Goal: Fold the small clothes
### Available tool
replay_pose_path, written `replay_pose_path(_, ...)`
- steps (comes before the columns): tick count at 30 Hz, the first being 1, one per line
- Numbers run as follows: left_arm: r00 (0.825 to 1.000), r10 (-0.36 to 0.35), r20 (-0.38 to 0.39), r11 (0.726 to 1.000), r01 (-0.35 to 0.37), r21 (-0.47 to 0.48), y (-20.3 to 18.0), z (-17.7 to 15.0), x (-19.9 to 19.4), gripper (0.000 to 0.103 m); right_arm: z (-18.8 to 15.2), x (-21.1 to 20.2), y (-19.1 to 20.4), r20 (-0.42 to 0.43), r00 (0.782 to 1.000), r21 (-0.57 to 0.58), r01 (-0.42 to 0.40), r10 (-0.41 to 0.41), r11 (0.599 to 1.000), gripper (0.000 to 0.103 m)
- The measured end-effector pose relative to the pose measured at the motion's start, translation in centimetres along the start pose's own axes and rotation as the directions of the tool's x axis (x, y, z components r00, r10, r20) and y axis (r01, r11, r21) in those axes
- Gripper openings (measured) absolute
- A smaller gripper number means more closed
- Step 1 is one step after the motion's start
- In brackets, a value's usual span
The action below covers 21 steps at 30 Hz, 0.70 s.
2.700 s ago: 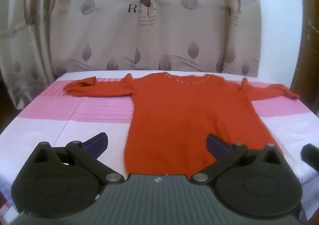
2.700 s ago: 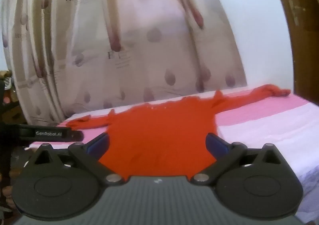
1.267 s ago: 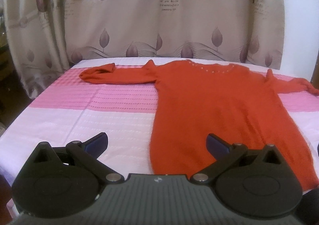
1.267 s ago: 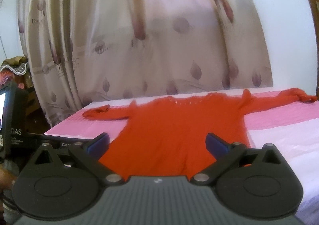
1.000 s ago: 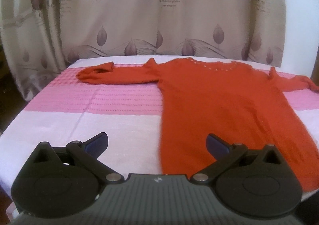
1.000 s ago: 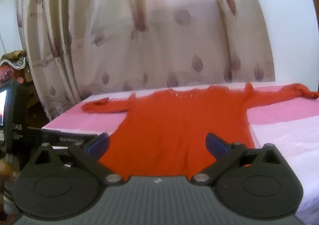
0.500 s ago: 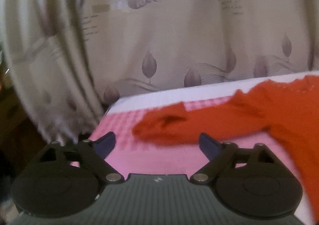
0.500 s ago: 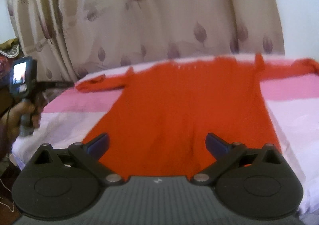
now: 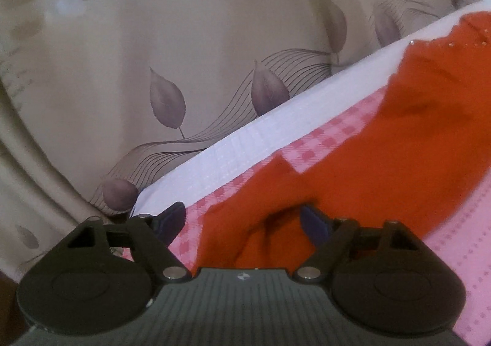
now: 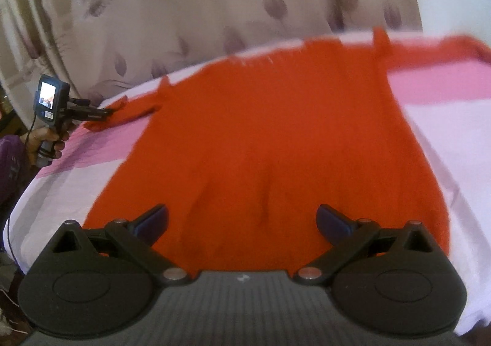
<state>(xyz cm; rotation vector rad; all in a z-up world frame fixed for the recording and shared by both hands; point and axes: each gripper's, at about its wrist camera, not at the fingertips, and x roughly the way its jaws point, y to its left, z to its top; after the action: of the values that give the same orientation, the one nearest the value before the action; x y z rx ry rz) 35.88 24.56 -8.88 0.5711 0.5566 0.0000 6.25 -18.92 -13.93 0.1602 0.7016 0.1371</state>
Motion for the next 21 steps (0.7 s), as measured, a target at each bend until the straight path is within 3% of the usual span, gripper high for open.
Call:
replay_pose_path(1,1.000,-0.014,-0.003,1.000,0.014,-0.013,0.3,0.0,0.5,0.072,0.0,0.1,0.0,0.001,1.000,-0.001,0.001,-0.001,1.000,0.103)
replay_pose_path(3,0.998,-0.045,-0.034,0.998,0.043,-0.049,1.0,0.2,1.4,0.047,0.2,0.2,0.4,-0.003,1.000,-0.011,0.003,-0.003,1.000,0.103)
replay_pose_path(4,0.996,-0.063,-0.056,0.995,0.058,-0.078,1.4,0.2,1.9,0.023,0.3,0.3,0.5,-0.007,1.000,-0.013,0.001,-0.001,1.000,0.103)
replay_pose_path(6,0.997,-0.052,-0.057,0.987,0.043,-0.157,2.2,-0.2,2.2,0.016,0.4,0.2,0.6,-0.009,1.000,-0.011,0.000,0.000,1.000,0.103)
replay_pose_path(9,1.000,0.022,-0.022,0.949,-0.028,-0.314,4.1,-0.9,0.7,0.015,0.7,0.2,0.5,-0.011,1.000,-0.009,0.002,-0.003,1.000,0.103)
replay_pose_path(13,0.998,0.063,0.005,0.828,-0.049,-0.558,7.9,-3.1,-2.8,0.015,0.6,-0.1,0.4,0.006,1.000,-0.005,0.013,-0.013,1.000,0.103)
replay_pose_path(14,0.997,0.076,0.006,0.813,-0.058,-0.579,8.5,-3.6,-3.6,0.015,0.5,-0.1,0.5,0.008,1.000,-0.005,0.014,-0.014,1.000,0.103)
replay_pose_path(16,0.988,0.147,-0.044,0.802,-0.145,-0.579,8.9,-4.7,-4.3,0.012,0.5,-0.2,0.6,0.009,1.000,0.001,0.009,-0.009,1.000,0.103)
replay_pose_path(18,0.983,0.134,-0.128,0.770,-0.185,-0.610,9.9,-6.0,-3.5,0.013,0.3,-0.2,0.8,0.008,1.000,0.008,-0.005,0.005,1.000,0.103)
replay_pose_path(21,0.971,0.164,-0.173,0.663,-0.238,-0.710,11.9,-8.8,-3.9,0.015,0.0,-0.3,1.1,0.001,1.000,0.003,-0.013,0.013,1.000,0.103)
